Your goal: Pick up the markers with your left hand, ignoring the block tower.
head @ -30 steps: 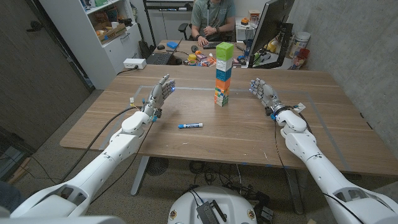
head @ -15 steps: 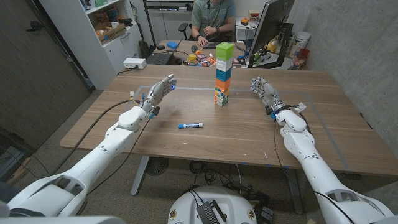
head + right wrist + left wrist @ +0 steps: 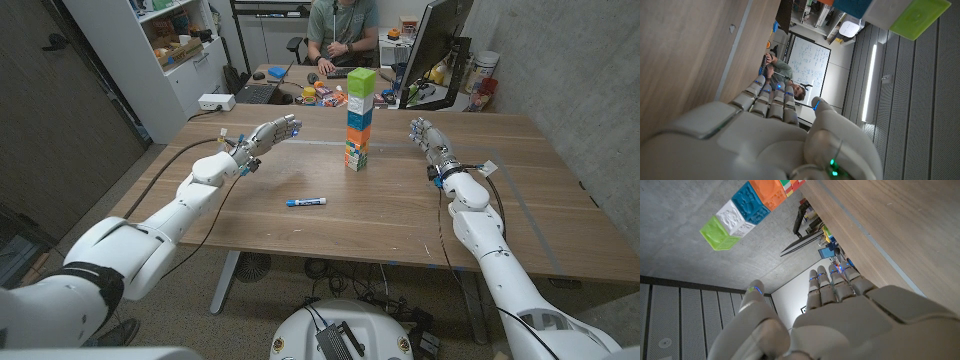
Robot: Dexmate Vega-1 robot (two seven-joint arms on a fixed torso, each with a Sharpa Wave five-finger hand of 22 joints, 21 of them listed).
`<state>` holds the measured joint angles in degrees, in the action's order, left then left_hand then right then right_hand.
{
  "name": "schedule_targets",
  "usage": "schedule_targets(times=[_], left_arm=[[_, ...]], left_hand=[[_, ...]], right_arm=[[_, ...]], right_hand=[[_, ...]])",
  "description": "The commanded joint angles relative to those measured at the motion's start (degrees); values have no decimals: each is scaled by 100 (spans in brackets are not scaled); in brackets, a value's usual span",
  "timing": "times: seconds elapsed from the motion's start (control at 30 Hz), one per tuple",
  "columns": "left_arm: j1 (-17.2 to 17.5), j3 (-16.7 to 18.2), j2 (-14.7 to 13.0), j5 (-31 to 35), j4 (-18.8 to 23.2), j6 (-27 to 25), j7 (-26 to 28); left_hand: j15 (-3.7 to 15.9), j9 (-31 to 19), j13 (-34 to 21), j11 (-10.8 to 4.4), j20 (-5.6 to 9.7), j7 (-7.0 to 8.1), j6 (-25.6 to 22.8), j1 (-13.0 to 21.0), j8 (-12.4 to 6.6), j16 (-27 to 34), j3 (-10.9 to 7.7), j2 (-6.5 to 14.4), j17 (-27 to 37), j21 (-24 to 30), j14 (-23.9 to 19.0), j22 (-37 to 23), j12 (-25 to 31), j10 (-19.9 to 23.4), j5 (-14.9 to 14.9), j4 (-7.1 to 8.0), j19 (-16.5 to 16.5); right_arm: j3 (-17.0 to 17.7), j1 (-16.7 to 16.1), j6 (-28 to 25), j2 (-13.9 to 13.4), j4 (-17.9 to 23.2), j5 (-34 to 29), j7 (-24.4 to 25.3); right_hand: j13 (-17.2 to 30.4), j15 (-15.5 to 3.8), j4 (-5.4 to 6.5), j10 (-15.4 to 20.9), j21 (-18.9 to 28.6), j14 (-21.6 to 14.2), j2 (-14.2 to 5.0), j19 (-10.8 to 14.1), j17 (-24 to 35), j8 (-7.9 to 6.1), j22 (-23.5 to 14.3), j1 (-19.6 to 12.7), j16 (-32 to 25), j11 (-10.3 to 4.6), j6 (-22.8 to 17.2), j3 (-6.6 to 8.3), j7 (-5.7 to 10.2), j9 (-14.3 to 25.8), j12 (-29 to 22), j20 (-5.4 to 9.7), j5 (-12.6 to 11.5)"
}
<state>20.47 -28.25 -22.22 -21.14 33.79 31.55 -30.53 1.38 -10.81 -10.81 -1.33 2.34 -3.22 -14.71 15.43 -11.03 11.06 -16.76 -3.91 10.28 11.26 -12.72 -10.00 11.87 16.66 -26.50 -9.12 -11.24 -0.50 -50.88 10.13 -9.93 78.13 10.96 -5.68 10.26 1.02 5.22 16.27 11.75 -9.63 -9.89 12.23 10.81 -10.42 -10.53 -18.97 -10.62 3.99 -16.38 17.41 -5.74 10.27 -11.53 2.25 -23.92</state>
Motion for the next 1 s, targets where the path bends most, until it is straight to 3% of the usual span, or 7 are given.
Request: schedule_targets(times=[0.03, 0.33, 0.47, 0.53, 0.63, 0.8, 1.0], left_arm=[[-896, -301, 105, 880, -1232, 899, -1233], [-952, -498, -344, 1287, -1091, 1428, -1413], [-928, -606, -590, 1497, -831, 1636, -1337], [-811, -636, -799, 1602, -429, 1606, -1211], [-500, -669, -1262, 1867, 590, 1248, -794], [-111, -741, -2008, 2502, 2219, 388, -65], [319, -738, -2656, 3193, 3912, -739, 655]], left_hand=[[-36, -18, -32, 38, 48, -10, 67, 136, 1, 1, -49, -12, 10, 28, 14, -17, 0, -23, -33, -49, -37], [-97, -28, -46, 30, -35, 21, 321, 534, 35, -36, -156, -47, 11, -1, 118, -13, -42, -163, -86, -128, 5], [-119, -32, -51, 22, -53, 43, 428, 726, 38, -46, -202, -82, 13, -12, 169, -11, -57, -235, -112, -147, 28], [-118, -34, -54, 31, -92, 56, 469, 821, 35, -50, -222, -106, 13, -20, 195, -11, -62, -269, -127, -152, 48], [-143, -36, -57, 34, -123, 59, 485, 899, 25, -54, -237, -129, 14, -23, 223, -11, -59, -280, -138, -155, 59], [-164, -38, -59, 40, -178, 61, 471, 1008, 1, -44, -253, -168, 14, -20, 217, -12, -49, -283, -150, -157, 59], [-226, -39, -64, 97, -268, 16, 390, 1187, -51, -19, -273, -242, 15, -1, 174, -16, -15, -229, -167, -153, 17]], right_arm=[[-25, 39, -49, 186, 182, -455, 416], [-57, 270, 52, 188, 35, -593, 454], [-40, 385, 99, 206, -52, -613, 491], [-36, 446, 177, 192, -128, -625, 469], [-6, 511, 228, 214, -187, -607, 490], [6, 621, 316, 205, -313, -594, 441], [19, 777, 527, 242, -556, -551, 387]], right_hand=[[17, 1, -27, 33, 27, -12, -5, -3, 14, -45, -27, -56, -28, -21, -29, -18, 23, 29, -20, 193, -17], [18, 0, -27, 10, 24, -5, 2, -17, 17, -46, -27, -47, -29, -18, -29, -31, 23, 29, -13, 183, -14], [18, 1, -27, 8, 23, -3, 3, -21, 18, -44, -27, -43, -30, -16, -22, -38, 34, 29, -13, 178, -13], [18, -1, -26, 5, 24, -1, 4, -22, 19, -44, -27, -40, -30, -15, -21, -42, 33, 29, -13, 176, -13], [18, 9, -25, 1, 23, 1, 5, -25, 19, -44, -27, -37, -31, -9, -20, -45, 35, 29, -12, 176, -12], [19, 24, -23, -4, 25, 3, 6, -25, 22, -47, -27, -28, -32, -8, -27, -55, 35, 30, -12, 170, -11], [19, 26, -18, -14, 25, 4, 9, -30, 24, -43, -27, -17, -34, -11, -14, -66, 47, 30, -10, 167, -9]])
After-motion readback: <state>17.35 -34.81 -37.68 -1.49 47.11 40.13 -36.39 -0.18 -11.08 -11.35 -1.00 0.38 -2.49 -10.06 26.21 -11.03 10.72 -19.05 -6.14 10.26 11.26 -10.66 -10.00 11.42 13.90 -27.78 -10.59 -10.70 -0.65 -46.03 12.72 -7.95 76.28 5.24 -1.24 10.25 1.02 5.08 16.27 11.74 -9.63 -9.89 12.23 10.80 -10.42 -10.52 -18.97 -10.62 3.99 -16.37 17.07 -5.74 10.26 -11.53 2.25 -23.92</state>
